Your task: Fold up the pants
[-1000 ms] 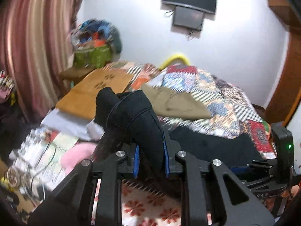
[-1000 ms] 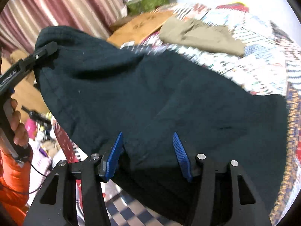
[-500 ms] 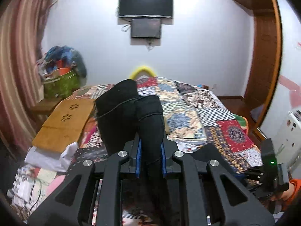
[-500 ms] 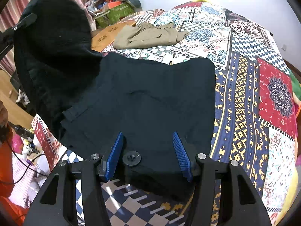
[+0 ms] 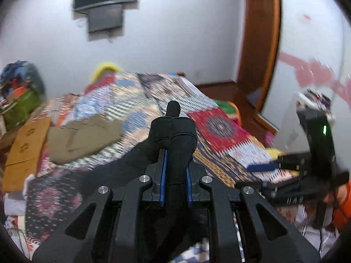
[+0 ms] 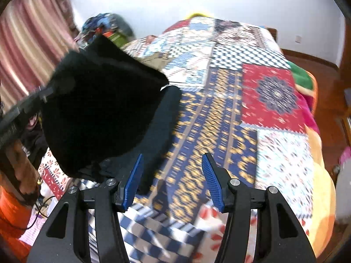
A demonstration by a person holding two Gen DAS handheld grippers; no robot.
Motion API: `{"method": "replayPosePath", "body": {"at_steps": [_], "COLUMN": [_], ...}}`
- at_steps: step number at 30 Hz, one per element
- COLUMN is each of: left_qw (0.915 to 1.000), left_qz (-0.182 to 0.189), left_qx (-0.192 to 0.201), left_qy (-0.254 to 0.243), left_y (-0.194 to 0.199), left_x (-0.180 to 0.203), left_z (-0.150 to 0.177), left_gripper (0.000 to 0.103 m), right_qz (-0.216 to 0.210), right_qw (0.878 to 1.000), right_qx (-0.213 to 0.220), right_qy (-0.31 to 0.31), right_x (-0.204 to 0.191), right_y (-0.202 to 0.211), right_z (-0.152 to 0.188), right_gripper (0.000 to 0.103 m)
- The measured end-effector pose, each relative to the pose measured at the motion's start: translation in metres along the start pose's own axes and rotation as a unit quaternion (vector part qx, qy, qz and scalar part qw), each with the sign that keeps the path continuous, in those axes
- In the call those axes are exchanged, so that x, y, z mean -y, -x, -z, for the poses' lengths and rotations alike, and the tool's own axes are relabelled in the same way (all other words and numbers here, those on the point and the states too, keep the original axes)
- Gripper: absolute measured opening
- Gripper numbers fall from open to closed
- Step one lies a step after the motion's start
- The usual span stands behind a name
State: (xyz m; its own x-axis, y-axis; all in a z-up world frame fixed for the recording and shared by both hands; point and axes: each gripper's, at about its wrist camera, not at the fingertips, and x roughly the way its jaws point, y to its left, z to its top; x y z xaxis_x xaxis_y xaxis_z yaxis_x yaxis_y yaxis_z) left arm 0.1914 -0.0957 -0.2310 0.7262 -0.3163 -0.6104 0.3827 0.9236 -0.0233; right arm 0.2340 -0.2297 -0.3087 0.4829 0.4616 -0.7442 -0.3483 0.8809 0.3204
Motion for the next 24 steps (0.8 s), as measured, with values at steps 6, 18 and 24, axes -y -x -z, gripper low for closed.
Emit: {"method": "replayPosePath", "body": {"at_steps": [6,18,24], "left_qw": [0.9955,0.9893,0.9948], "left_qz": [0.040,0.074,0.056], "left_qx": [-0.078,-0.126,-0.085], "left_qy": [-0.036,-0.007,0.006], "left_y": [-0.030,-0.025,0.004], "left_x": [0.027,0.033,0.015], "left_z": [0.029,0.042,0.026], "left_gripper": [0.014,0.057,0.062], "right_qz": [0.010,0.004,0.000], "right_qw": [1.000,0.999,0.999], "right_qx": [0.009,0.031,0.045], "right_qy": [-0.023,-0.016,-0.005], "right_x": [0.014,0.003,-0.009], "right_y": [0.013,0.029,0.037], "right_z": [0.010,0.007,0.000], "right_gripper": [0.052,0.052,0.052]}}
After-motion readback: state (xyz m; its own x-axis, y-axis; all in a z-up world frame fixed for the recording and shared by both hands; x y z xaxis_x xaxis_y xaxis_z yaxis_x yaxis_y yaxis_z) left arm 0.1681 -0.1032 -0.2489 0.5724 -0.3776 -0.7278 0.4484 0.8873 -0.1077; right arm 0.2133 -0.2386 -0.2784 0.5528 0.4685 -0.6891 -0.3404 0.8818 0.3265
